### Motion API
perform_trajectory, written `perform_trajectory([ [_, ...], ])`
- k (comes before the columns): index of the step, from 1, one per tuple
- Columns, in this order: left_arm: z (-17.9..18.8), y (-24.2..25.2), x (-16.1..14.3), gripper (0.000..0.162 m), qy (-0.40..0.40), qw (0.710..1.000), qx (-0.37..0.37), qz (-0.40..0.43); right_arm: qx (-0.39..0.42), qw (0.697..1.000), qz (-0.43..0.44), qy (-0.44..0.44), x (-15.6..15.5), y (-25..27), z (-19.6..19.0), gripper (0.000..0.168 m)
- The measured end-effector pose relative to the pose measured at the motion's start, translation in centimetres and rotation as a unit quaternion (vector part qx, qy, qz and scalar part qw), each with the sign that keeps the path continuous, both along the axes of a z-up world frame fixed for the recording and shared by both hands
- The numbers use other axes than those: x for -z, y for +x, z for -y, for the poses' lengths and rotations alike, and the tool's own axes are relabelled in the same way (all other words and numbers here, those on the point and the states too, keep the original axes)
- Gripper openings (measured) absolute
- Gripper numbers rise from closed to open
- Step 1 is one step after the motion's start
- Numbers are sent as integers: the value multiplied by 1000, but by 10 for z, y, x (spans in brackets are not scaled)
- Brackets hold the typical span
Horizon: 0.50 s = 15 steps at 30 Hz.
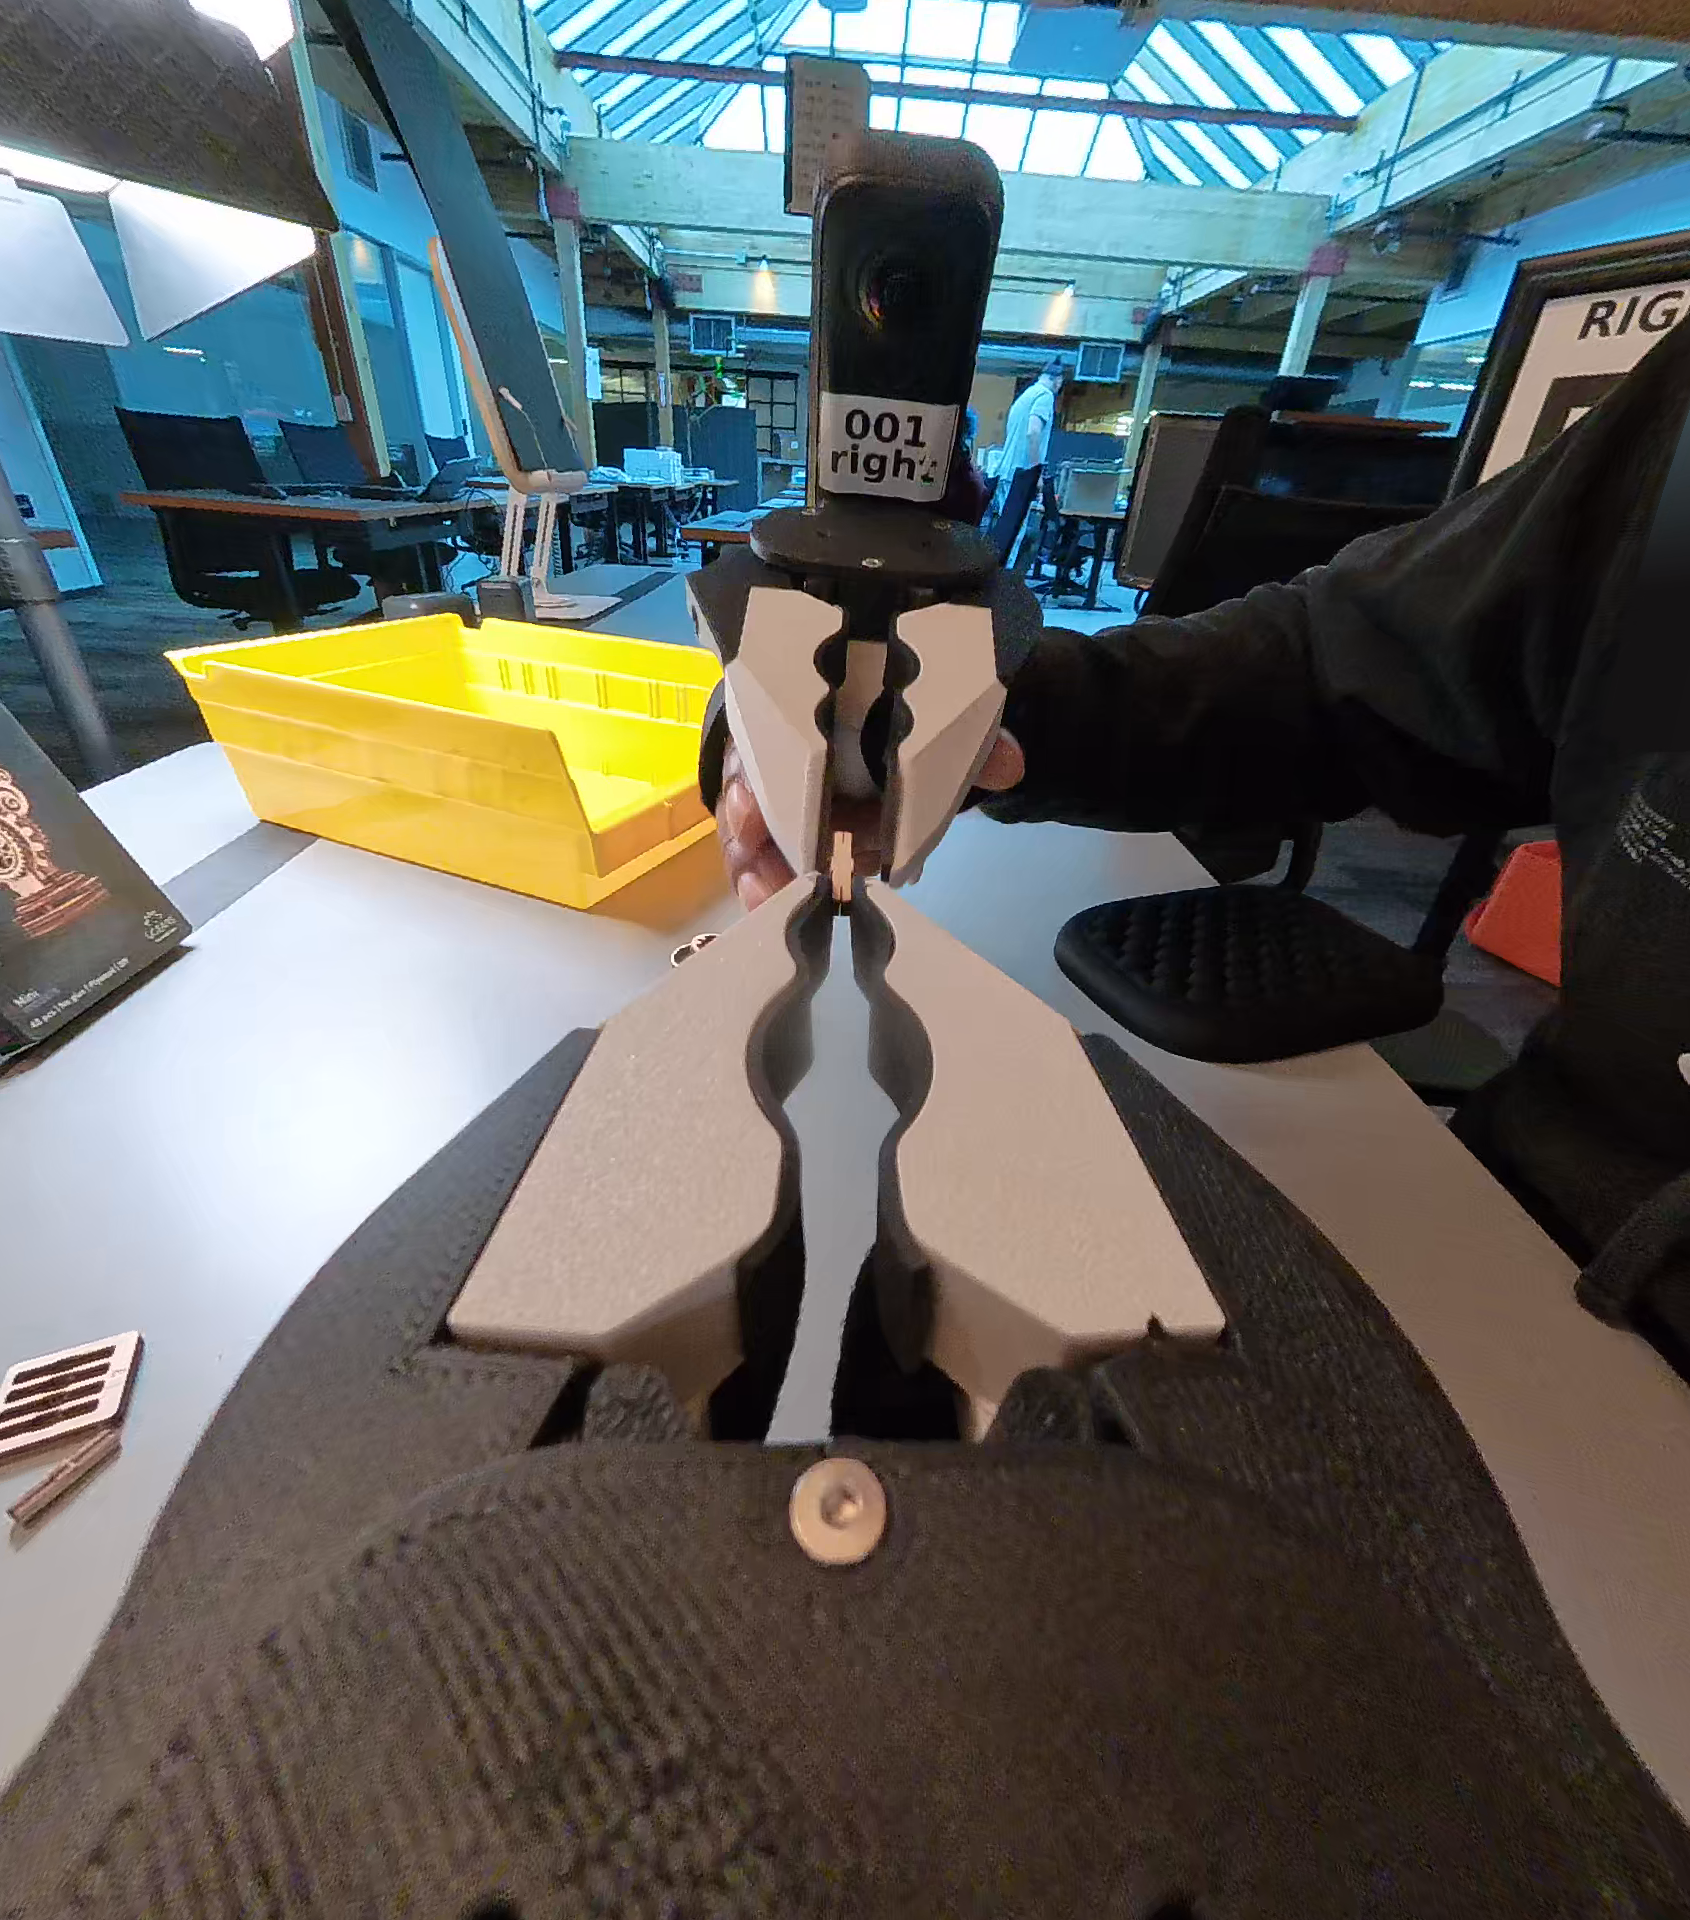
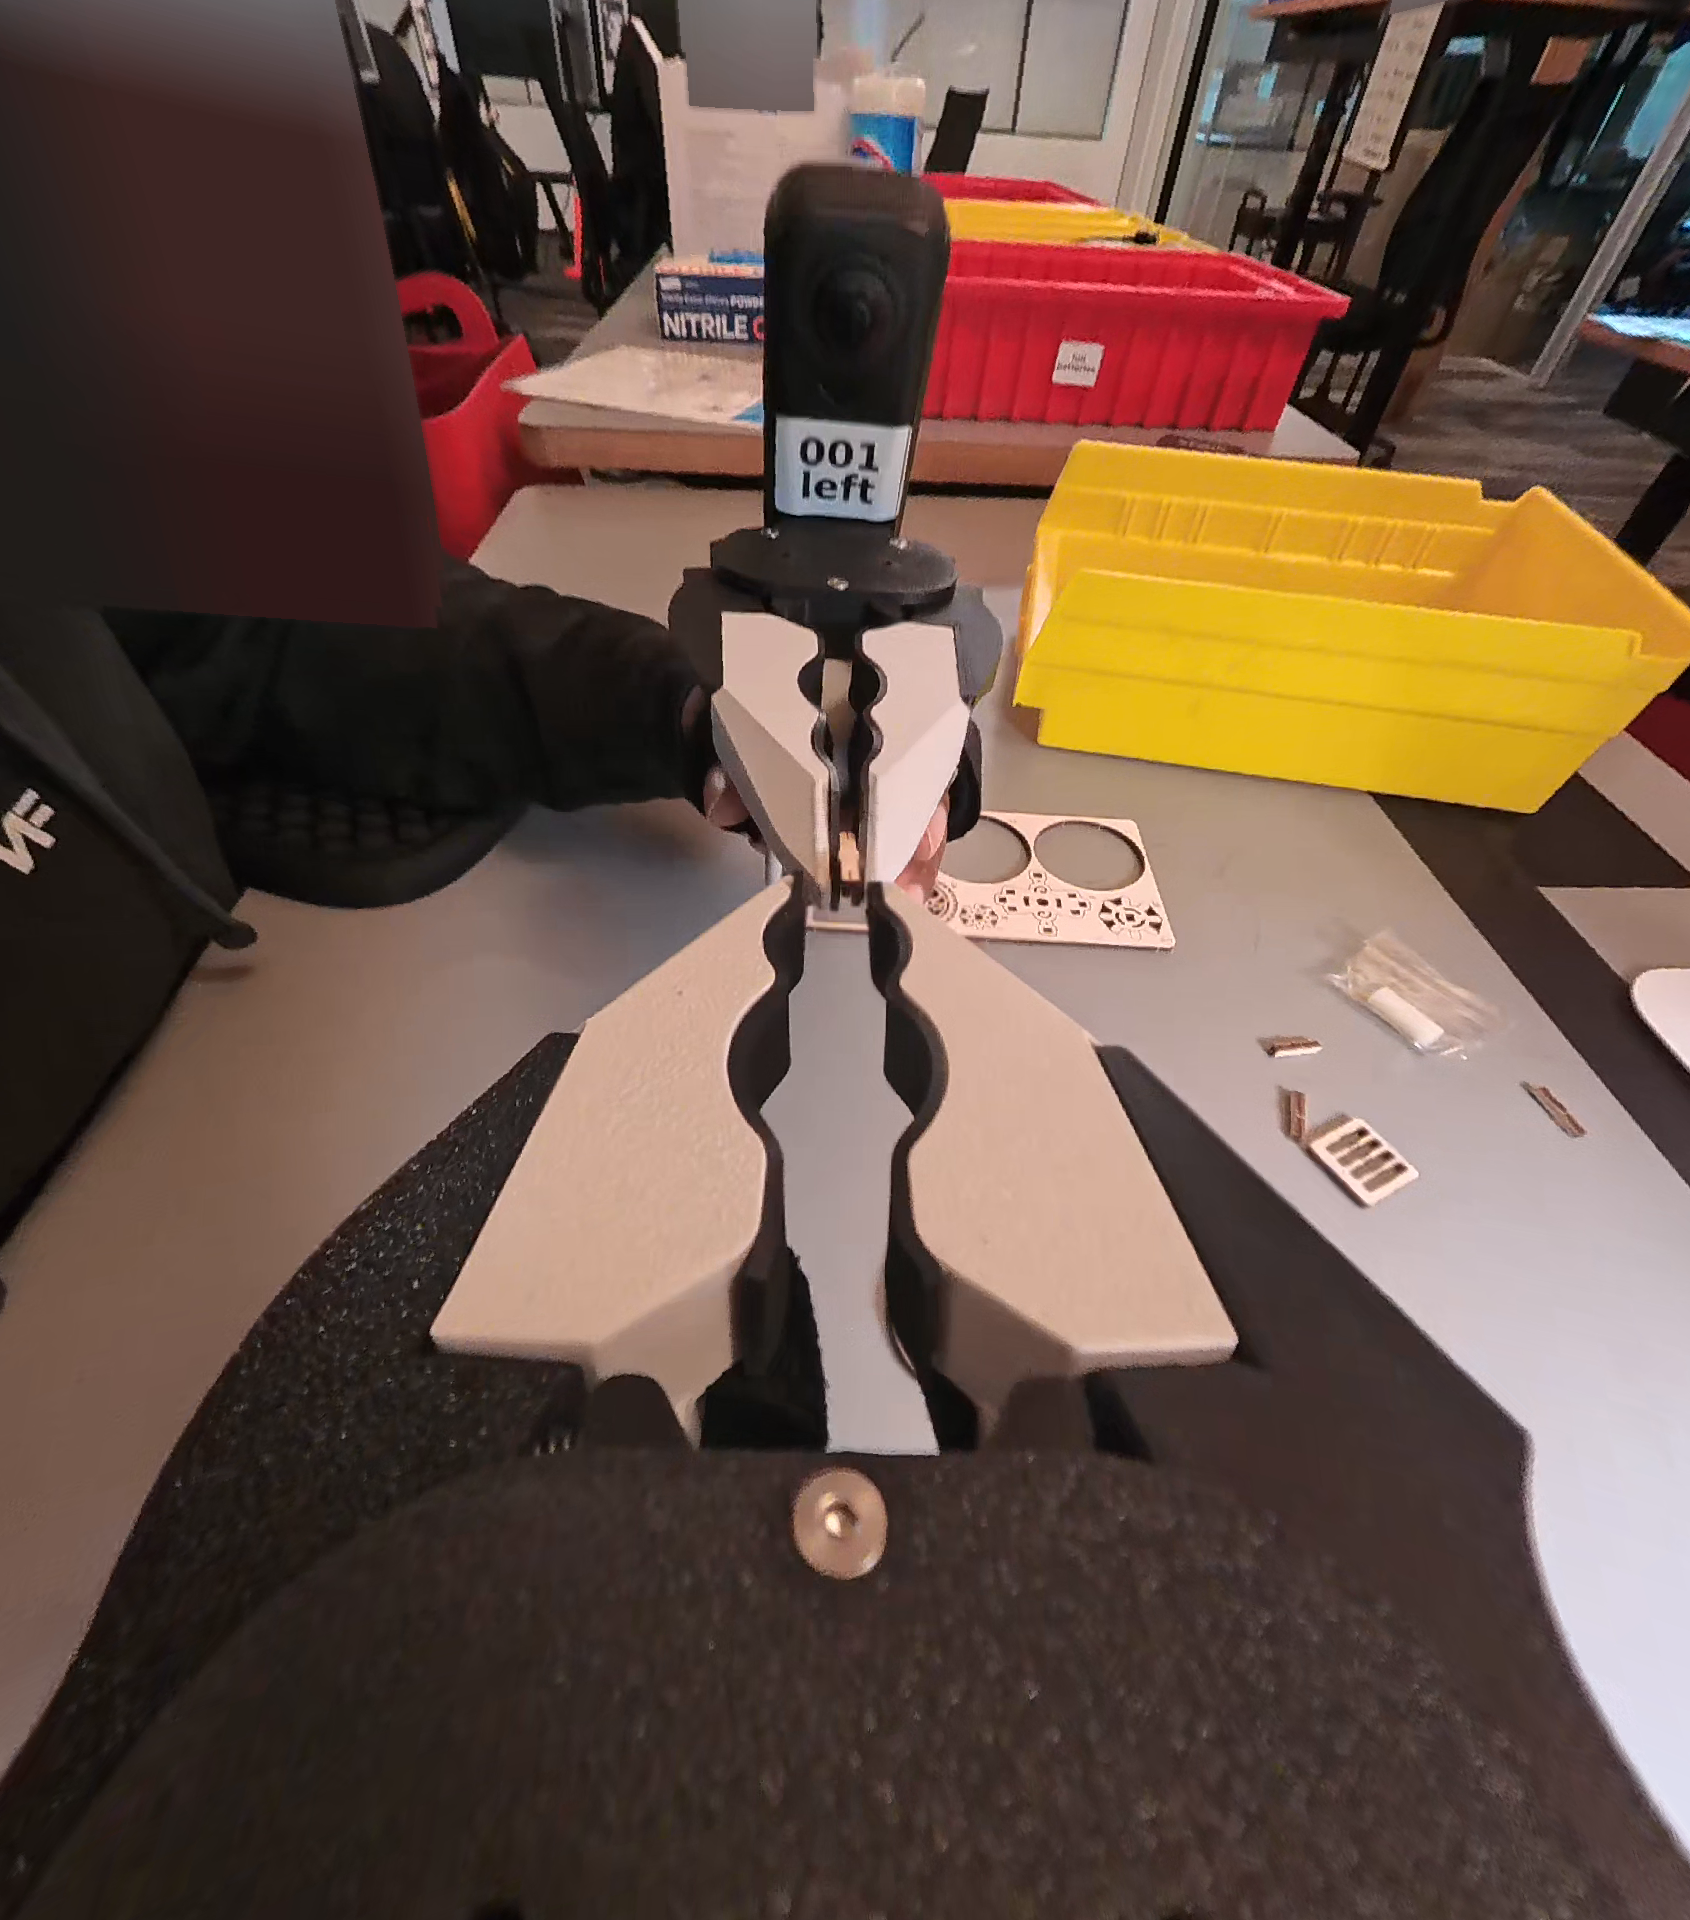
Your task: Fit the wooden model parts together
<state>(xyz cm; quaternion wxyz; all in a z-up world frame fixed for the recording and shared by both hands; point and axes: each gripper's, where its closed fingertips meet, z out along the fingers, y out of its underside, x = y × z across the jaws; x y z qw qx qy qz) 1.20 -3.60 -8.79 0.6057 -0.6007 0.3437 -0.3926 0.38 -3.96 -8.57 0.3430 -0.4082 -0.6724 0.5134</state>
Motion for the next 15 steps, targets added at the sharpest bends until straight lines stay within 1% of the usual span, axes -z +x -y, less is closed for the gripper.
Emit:
perform_trajectory([
  [2, 1, 0, -1, 1, 2, 1000, 2, 2, -1, 1000, -2, -3, -3, 0, 1, 8],
  [6, 4, 2, -5, 1, 6, 1000, 9, 8, -1, 1000, -7, -3, -8, -2, 3, 3],
  [11, 5, 1, -8, 1, 10, 1000, 9, 15, -4, 1000, -6, -1, -11, -3, 4, 2],
  [15, 5, -1, -7, 1, 0, 1000, 12, 22, -3, 1000, 10, 5, -9, -3, 4, 0],
])
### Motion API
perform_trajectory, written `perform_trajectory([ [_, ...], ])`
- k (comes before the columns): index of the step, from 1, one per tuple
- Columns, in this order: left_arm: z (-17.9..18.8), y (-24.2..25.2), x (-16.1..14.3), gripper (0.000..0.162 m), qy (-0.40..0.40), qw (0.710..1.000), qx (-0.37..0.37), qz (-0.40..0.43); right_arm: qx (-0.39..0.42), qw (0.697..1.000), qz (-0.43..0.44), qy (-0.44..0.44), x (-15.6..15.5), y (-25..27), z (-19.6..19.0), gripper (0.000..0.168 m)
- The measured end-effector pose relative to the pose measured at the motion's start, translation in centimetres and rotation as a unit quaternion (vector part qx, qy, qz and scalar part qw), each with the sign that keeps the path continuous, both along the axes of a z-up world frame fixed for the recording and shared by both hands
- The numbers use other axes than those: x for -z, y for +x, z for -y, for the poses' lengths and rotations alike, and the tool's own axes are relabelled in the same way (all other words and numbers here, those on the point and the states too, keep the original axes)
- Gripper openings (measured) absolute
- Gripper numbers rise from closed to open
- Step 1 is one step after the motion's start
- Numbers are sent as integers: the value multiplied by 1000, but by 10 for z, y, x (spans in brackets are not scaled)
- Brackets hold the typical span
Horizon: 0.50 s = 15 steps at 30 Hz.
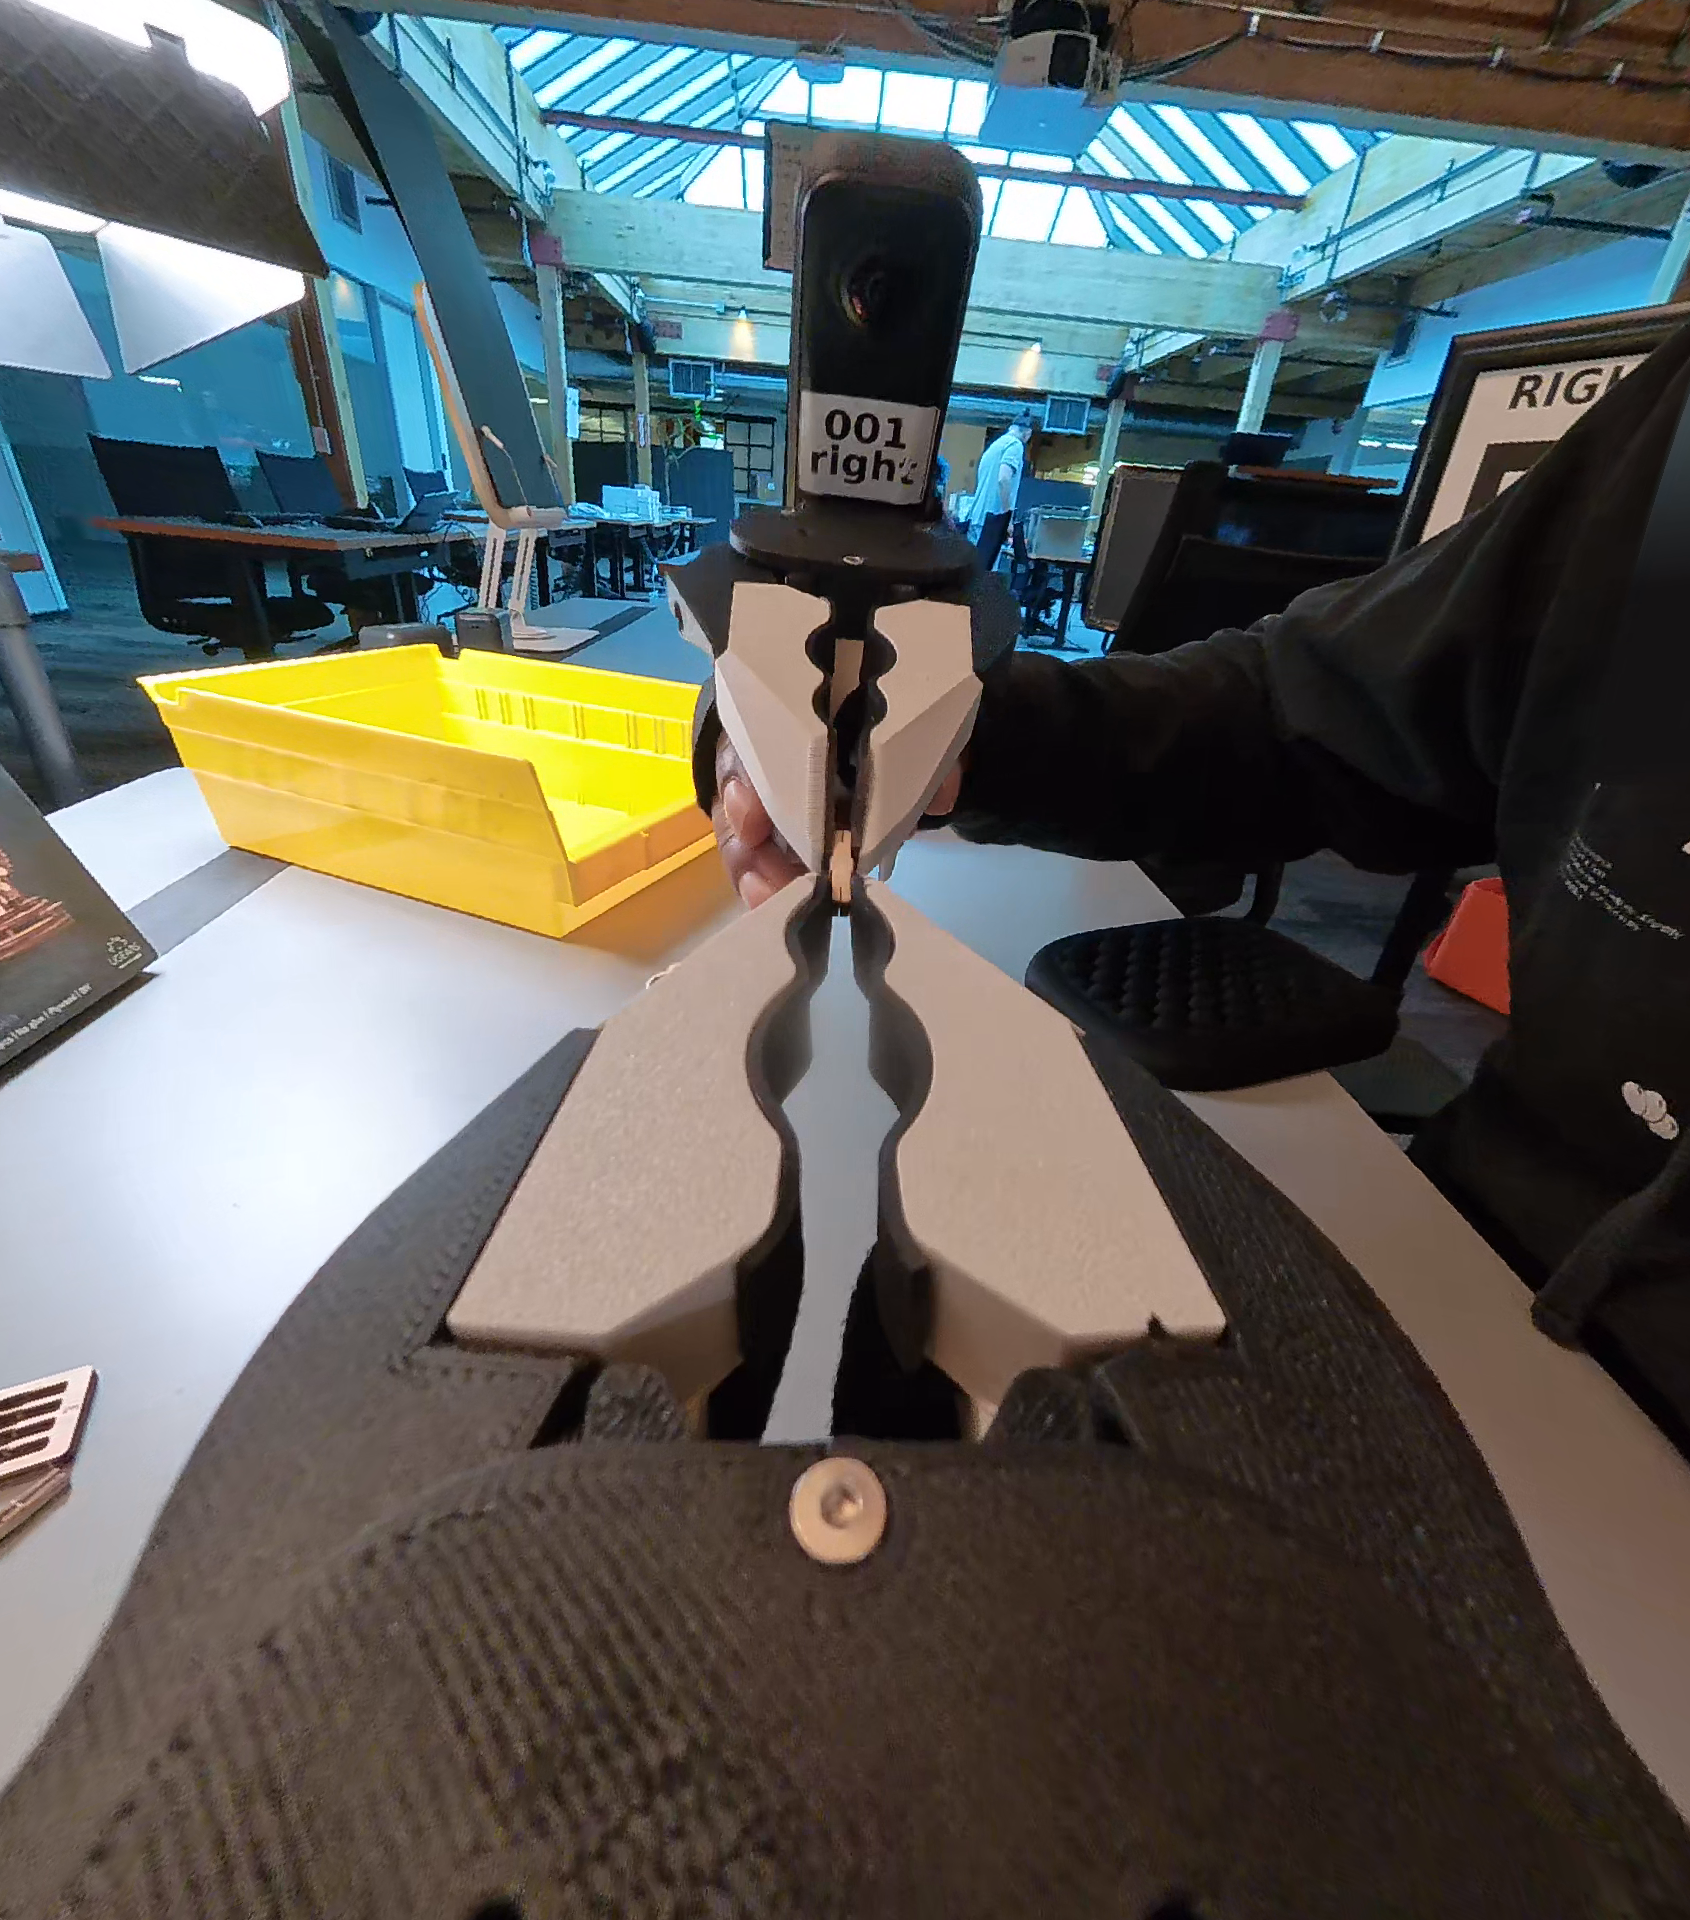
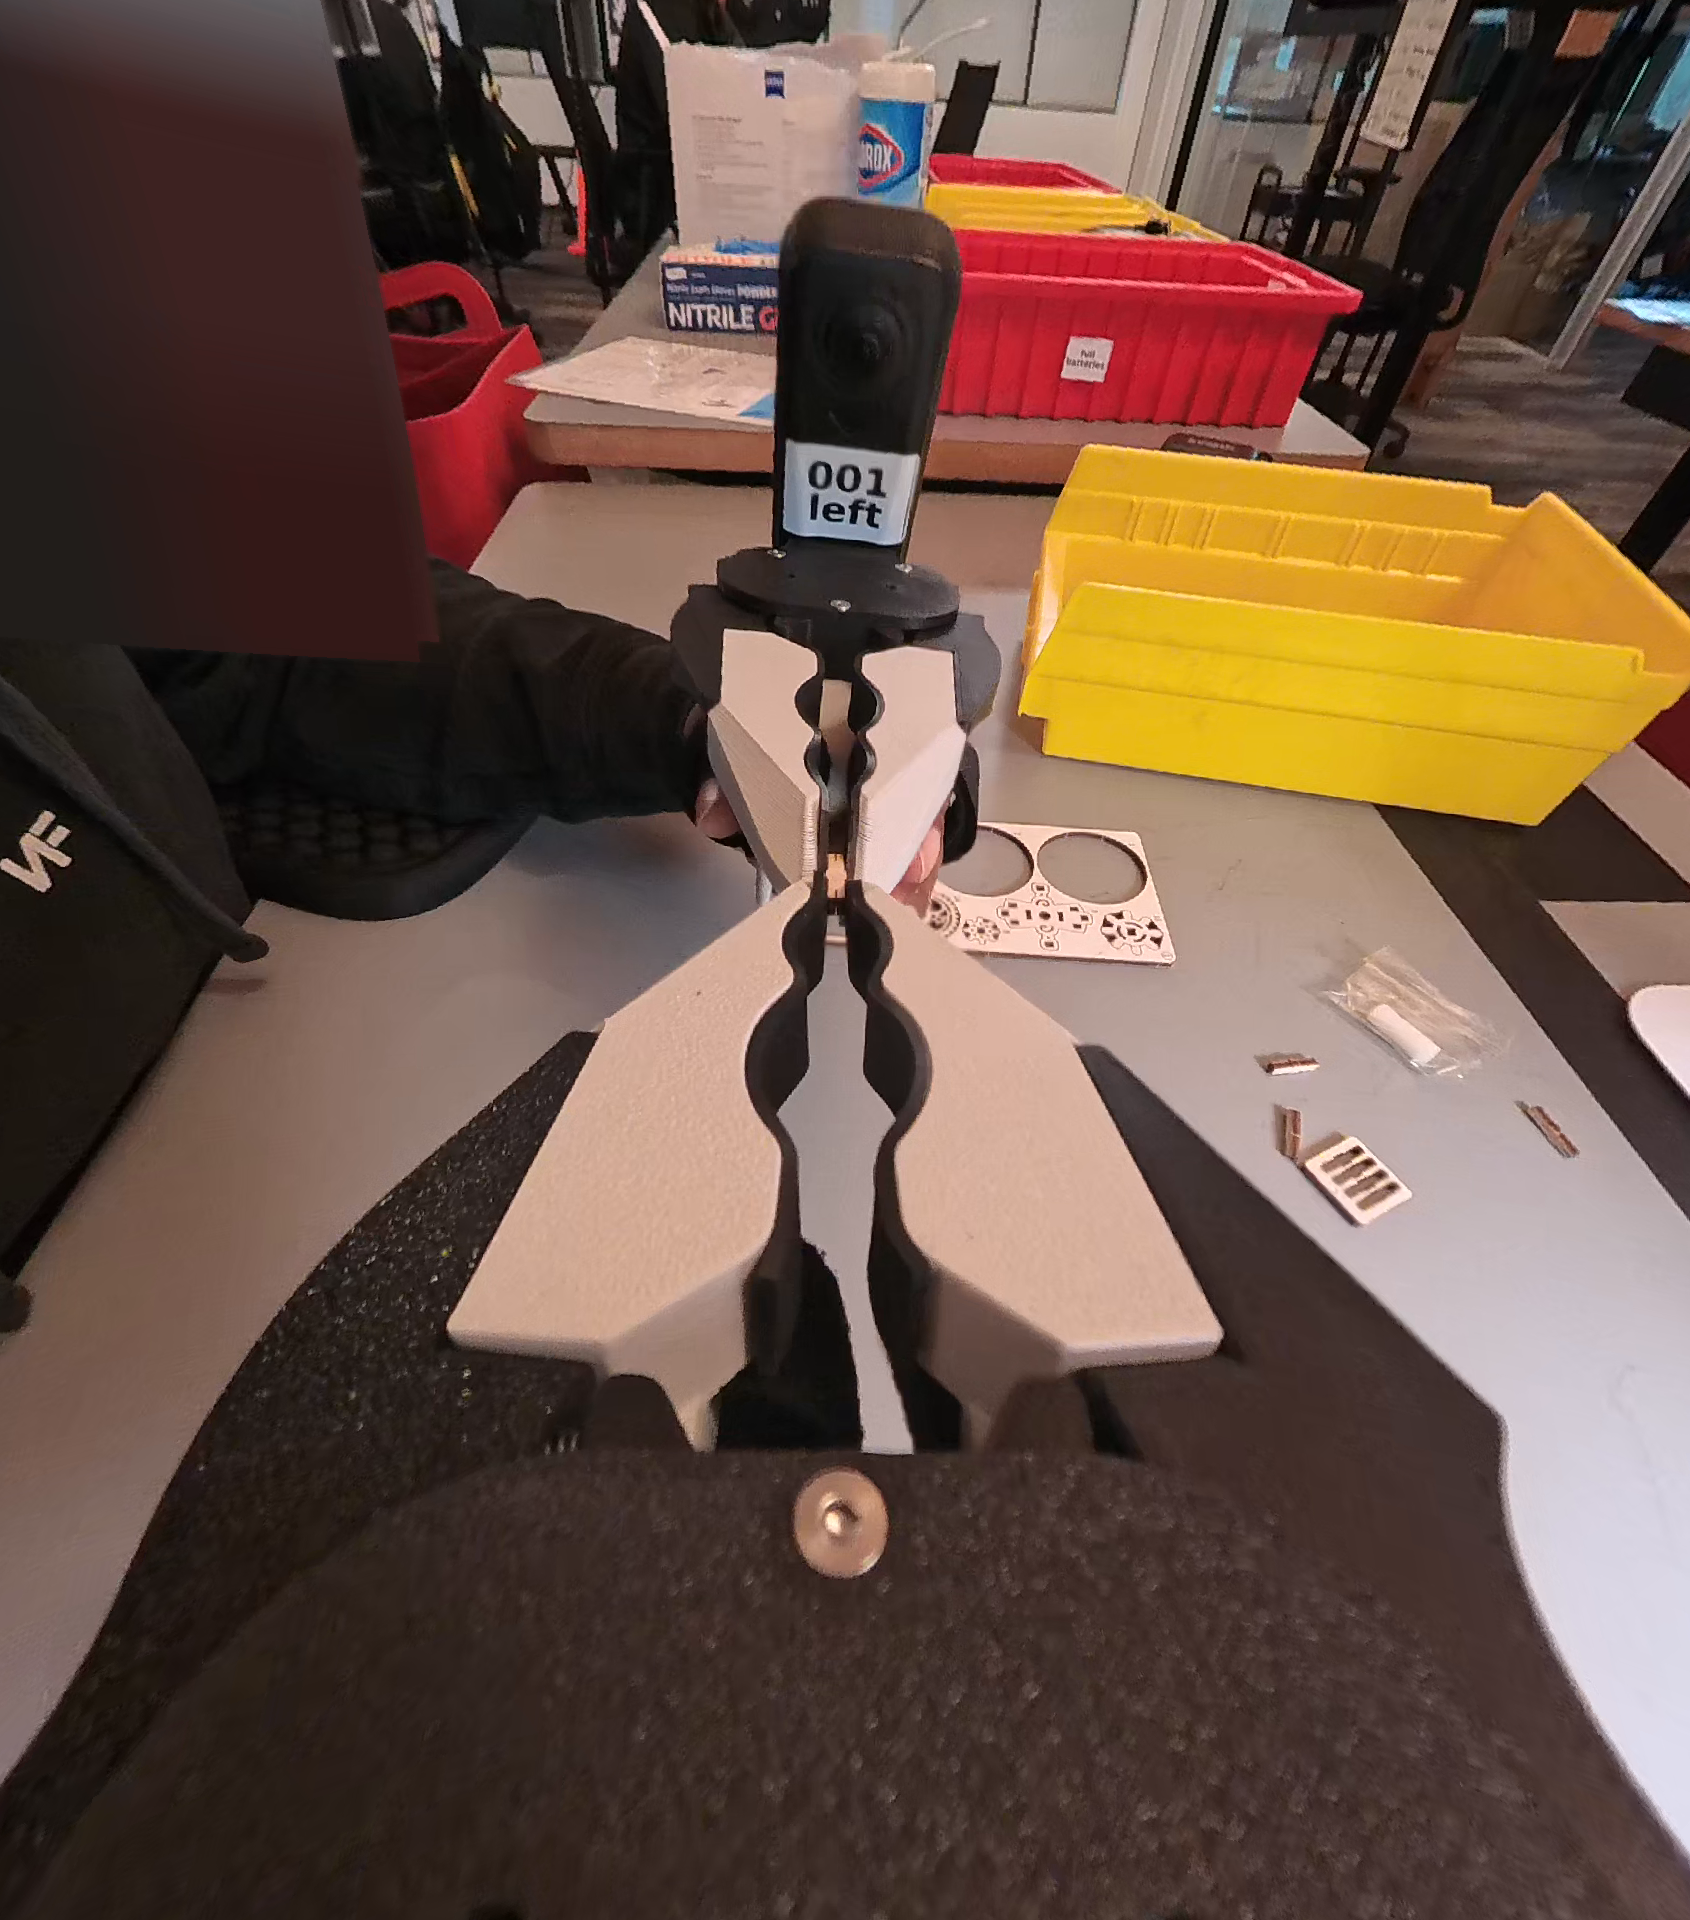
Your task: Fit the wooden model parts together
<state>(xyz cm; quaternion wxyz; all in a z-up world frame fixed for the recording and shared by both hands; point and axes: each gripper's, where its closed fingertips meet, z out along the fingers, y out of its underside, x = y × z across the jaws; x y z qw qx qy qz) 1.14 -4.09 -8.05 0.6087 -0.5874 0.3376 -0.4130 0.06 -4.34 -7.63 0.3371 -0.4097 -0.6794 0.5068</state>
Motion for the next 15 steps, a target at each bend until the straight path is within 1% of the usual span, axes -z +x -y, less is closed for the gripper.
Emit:
perform_trajectory([
  [3, -2, -1, 4, 3, -8, 1000, -4, -5, 2, 1000, 14, 7, 3, 0, -1, 0],
  [7, -3, -2, 7, 11, -16, 1000, -4, -11, 4, 1000, 25, 18, 5, 0, -3, 1],
  [9, -3, -4, 5, 12, -18, 1000, -3, -6, 3, 999, 32, 21, 5, 1, -3, 1],
  [12, -3, -7, 4, 12, -16, 1000, -6, -6, 2, 999, 38, 19, 5, 0, -3, 1],
  [15, -2, -5, 5, 5, -15, 1000, -4, -15, -1, 999, 39, 11, 4, 0, -3, 1],
])
